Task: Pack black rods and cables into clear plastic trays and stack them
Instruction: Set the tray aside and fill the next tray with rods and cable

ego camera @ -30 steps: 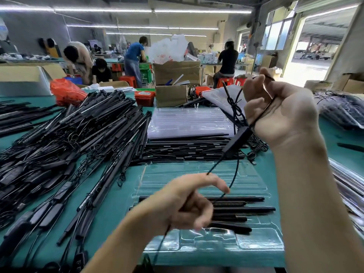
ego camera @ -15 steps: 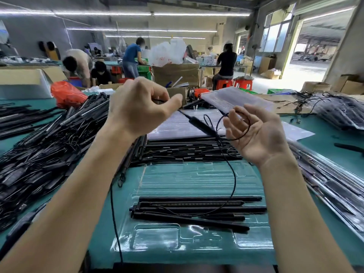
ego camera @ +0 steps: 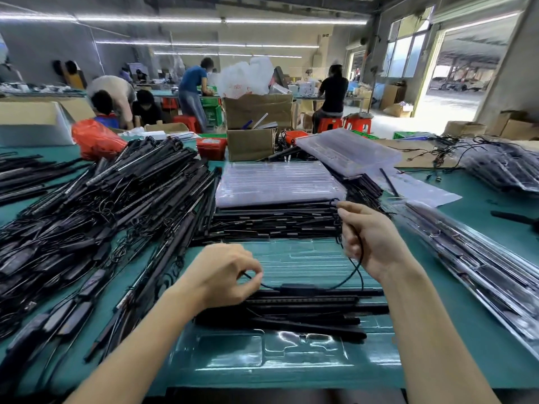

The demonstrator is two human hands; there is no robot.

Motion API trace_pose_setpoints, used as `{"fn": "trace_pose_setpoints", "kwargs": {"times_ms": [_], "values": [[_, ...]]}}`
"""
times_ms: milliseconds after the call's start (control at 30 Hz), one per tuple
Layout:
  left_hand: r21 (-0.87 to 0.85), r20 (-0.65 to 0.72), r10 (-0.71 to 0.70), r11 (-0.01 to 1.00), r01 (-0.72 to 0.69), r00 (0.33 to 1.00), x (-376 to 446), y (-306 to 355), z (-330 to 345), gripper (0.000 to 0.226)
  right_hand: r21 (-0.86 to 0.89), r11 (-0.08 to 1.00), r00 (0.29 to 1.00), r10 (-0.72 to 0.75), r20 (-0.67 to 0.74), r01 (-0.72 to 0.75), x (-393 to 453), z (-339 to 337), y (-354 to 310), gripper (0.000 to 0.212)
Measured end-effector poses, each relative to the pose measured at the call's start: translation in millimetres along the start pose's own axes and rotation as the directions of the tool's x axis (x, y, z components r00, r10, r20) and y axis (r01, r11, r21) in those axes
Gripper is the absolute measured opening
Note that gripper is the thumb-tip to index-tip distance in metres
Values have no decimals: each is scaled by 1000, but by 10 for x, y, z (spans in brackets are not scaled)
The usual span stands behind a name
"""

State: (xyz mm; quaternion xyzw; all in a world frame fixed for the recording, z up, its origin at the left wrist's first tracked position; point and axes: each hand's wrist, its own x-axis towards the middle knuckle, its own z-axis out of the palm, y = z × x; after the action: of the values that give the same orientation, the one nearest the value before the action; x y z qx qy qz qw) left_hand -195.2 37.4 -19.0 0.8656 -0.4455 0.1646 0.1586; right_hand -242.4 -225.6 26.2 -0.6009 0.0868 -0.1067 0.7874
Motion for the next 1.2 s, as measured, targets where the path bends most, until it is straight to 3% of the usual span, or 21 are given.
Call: {"fn": "trace_pose_setpoints", "kwargs": {"times_ms": [67,167,267,367,433,533,633,767,967,1167,1200], "values": [[12,84,13,1000,-14,996,-29,41,78,18,5,1000,999,27,30,-27,19,-51,71,17],[-54,73,6,999,-2,997,-42,173,174,25,48,999,993,3,119,-9,24,-61,142,22],[-152,139,3,988,18,990,-12,374,275,46,167,985,971,-71,228,33,19,-70,229,30],[-85,169,-19,996,34,985,31,511,409,56,263,962,930,-163,331,75,-22,-122,289,42],[-51,157,-57,997,66,986,60,534,466,52,280,956,897,-199,395,88,-55,-168,319,49],[-128,112,-95,986,109,989,95,527,463,33,286,954,871,-215,443,90,-72,-236,334,56],[-197,27,-91,976,94,996,73,515,407,23,313,946,874,-224,431,89,-91,-311,313,54],[-222,-12,-89,971,84,996,-19,600,292,28,373,926,916,-193,352,52,-100,-381,302,27],[-295,50,61,955,-44,997,-159,833,265,39,294,950,982,-149,119,109,-84,-422,369,26],[-264,37,144,956,-130,989,-307,870,264,26,291,950,988,-139,68,114,-67,-519,398,10],[-273,33,144,953,-129,989,-334,882,266,25,295,948,986,-145,78,116,-57,-540,396,20]]}}
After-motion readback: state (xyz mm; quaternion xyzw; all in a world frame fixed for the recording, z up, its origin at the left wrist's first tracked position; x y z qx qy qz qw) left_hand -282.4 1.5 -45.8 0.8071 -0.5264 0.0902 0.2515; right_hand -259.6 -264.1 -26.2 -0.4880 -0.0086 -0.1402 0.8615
